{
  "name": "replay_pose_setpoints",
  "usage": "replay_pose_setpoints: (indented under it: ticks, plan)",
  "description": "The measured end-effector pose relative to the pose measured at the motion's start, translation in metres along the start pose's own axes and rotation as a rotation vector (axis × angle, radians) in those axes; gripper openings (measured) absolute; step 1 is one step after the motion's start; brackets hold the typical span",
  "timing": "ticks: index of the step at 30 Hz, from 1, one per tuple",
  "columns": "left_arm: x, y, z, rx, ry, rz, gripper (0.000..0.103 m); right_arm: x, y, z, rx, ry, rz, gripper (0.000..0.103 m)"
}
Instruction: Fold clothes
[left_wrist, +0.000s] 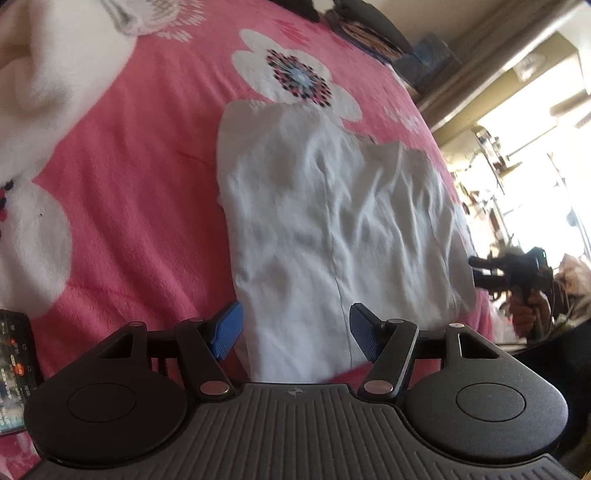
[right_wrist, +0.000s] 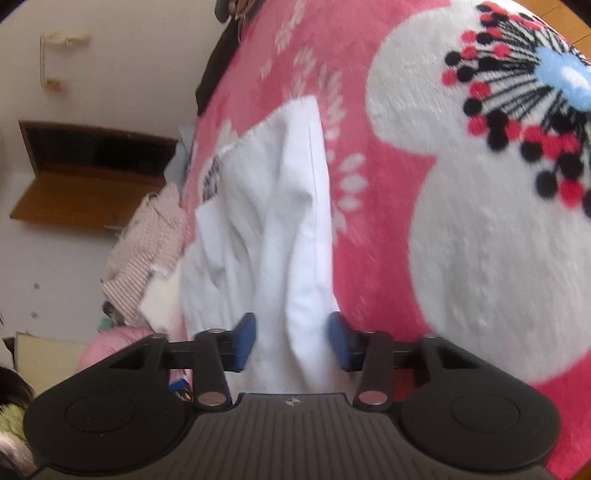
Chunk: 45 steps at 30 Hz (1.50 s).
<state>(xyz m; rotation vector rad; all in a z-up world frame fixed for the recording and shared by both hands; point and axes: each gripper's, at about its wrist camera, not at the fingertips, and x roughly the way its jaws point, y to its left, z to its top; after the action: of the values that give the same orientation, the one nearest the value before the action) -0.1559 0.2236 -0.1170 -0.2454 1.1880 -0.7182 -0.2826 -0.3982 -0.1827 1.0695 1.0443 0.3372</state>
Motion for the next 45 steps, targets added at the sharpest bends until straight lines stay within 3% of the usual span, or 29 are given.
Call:
replay_pose_setpoints:
  ticks: [1, 3, 9, 16, 22, 33, 35, 41, 45]
  plan:
    - [0.000, -0.002, -0.002, 0.018, 0.003, -0.003, 0.064, 0.000, 0.001, -0.002, -0.012, 0.009, -0.002, 0.021]
    - [-0.001, -0.005, -0.007, 0.046, 0.002, -0.001, 0.064, 0.000, 0.004, -0.005, -0.042, 0.026, -0.022, 0.017]
    - [0.003, 0.002, -0.009, 0.010, -0.066, 0.011, 0.063, 0.003, 0.010, -0.006, -0.055, 0.041, -0.104, 0.019]
    - [0.016, 0.010, -0.001, 0.004, -0.067, 0.027, 0.056, 0.001, 0.014, -0.013, -0.061, 0.041, -0.137, 0.023]
    - [0.023, 0.009, 0.009, 0.036, 0.049, 0.086, 0.049, 0.004, 0.017, -0.016, -0.076, 0.045, -0.157, 0.023]
    - [0.038, 0.010, 0.027, 0.029, 0.157, 0.065, 0.038, 0.009, 0.016, -0.015, -0.091, 0.031, -0.148, 0.023]
    - [0.039, 0.008, 0.028, 0.043, 0.174, 0.067, 0.034, 0.009, 0.016, -0.016, -0.096, 0.027, -0.145, 0.023]
    - [0.038, 0.004, 0.025, 0.044, 0.191, 0.083, 0.004, 0.010, 0.019, -0.016, -0.132, 0.019, -0.145, 0.020]
    - [0.035, -0.001, 0.023, 0.052, 0.210, 0.072, 0.000, 0.010, 0.023, -0.017, -0.156, 0.022, -0.139, 0.012]
